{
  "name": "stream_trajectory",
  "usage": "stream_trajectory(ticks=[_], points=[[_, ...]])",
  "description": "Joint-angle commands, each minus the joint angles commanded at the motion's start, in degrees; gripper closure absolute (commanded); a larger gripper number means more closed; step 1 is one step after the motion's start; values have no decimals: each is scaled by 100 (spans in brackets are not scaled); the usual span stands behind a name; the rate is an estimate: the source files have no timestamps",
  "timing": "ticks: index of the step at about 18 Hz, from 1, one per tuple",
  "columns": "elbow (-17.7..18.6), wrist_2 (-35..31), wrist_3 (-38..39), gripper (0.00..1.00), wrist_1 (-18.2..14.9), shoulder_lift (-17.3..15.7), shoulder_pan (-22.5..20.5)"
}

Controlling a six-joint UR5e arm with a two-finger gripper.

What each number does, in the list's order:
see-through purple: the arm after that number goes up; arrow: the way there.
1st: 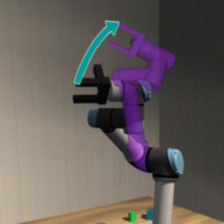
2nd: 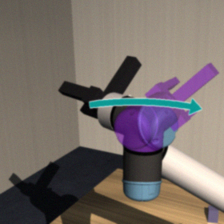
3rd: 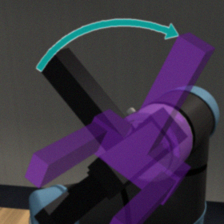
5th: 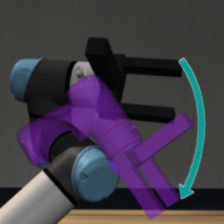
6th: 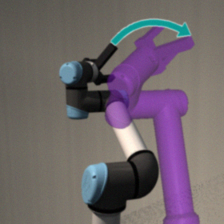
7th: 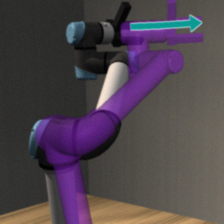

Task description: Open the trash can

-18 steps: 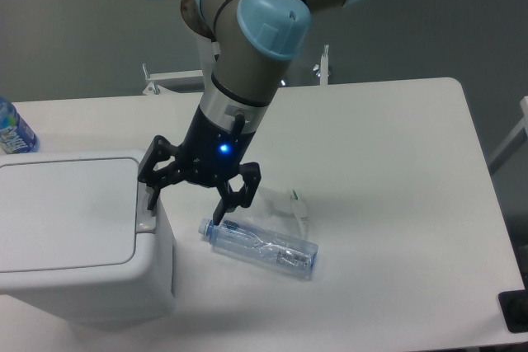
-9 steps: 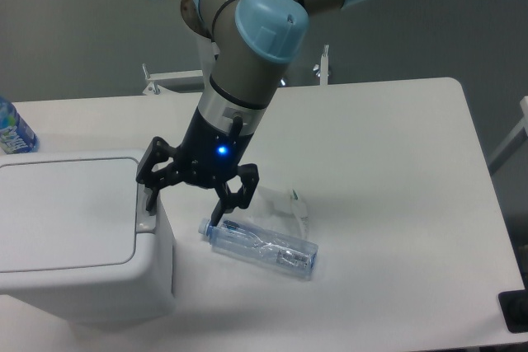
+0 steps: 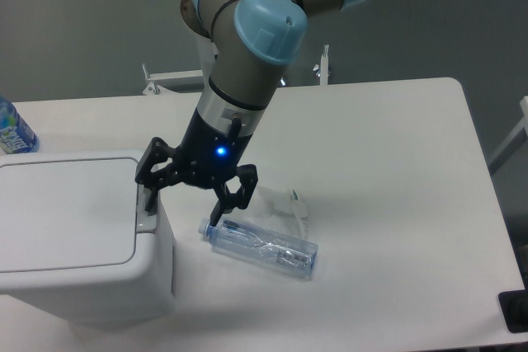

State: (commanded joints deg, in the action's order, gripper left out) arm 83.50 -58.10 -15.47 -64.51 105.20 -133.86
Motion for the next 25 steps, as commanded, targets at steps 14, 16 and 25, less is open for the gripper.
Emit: stream_trajectory(ticks=[14,16,25], points=[[-26,-9,0,0,0,44,-9],[-123,0,0,0,0,44,-9],[-835,-9,-61,0,280,70,-421]])
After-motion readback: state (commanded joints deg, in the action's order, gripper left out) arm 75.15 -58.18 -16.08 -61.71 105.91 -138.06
